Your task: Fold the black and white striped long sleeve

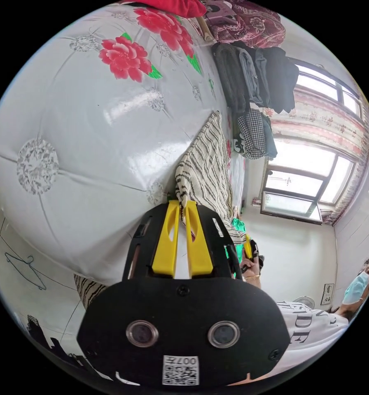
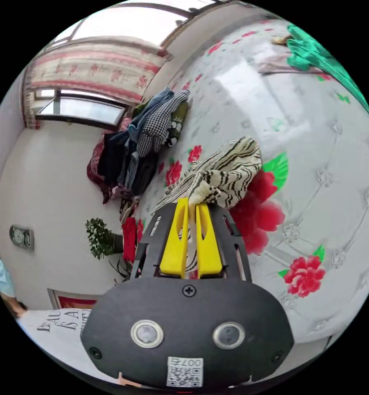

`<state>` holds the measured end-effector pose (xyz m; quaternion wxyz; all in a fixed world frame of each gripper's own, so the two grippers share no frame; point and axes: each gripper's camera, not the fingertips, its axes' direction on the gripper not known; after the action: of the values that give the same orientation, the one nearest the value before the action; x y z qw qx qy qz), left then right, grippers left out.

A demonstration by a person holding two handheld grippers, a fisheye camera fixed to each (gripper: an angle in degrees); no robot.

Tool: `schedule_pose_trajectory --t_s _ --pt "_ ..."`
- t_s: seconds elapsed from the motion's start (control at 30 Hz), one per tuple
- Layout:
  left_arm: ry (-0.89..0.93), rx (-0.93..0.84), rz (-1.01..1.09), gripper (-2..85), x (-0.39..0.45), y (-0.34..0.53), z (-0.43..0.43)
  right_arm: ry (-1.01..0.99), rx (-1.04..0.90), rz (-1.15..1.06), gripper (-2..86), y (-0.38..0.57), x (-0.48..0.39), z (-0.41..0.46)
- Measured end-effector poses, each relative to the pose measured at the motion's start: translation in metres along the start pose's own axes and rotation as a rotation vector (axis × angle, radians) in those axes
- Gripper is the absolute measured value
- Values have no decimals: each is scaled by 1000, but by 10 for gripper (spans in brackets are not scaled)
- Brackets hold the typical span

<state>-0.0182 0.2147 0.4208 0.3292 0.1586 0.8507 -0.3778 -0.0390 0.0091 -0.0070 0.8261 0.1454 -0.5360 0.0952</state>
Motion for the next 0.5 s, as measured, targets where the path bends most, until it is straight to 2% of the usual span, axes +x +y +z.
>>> schedule_pose_trajectory --t_s 0.07,0.17,0.23,0.37,0.43,0.5 --pt "28 11 9 -5 -3 3 -7 57 -162 -368 1 -19 -108 49" --pt "82 38 11 6 -8 8 -16 95 -412 -766 2 13 -218 137" --pt "106 48 17 19 -11 11 -22 94 -533 -929 4 54 -253 194" --pt "179 79 39 48 -19 21 -35 115 -807 -1054 18 150 -257 320" --pt "224 88 37 63 -22 26 -41 106 -898 -1023 26 169 -242 344" --pt "250 91 43 78 -25 32 -48 36 -885 -968 33 165 -229 337"
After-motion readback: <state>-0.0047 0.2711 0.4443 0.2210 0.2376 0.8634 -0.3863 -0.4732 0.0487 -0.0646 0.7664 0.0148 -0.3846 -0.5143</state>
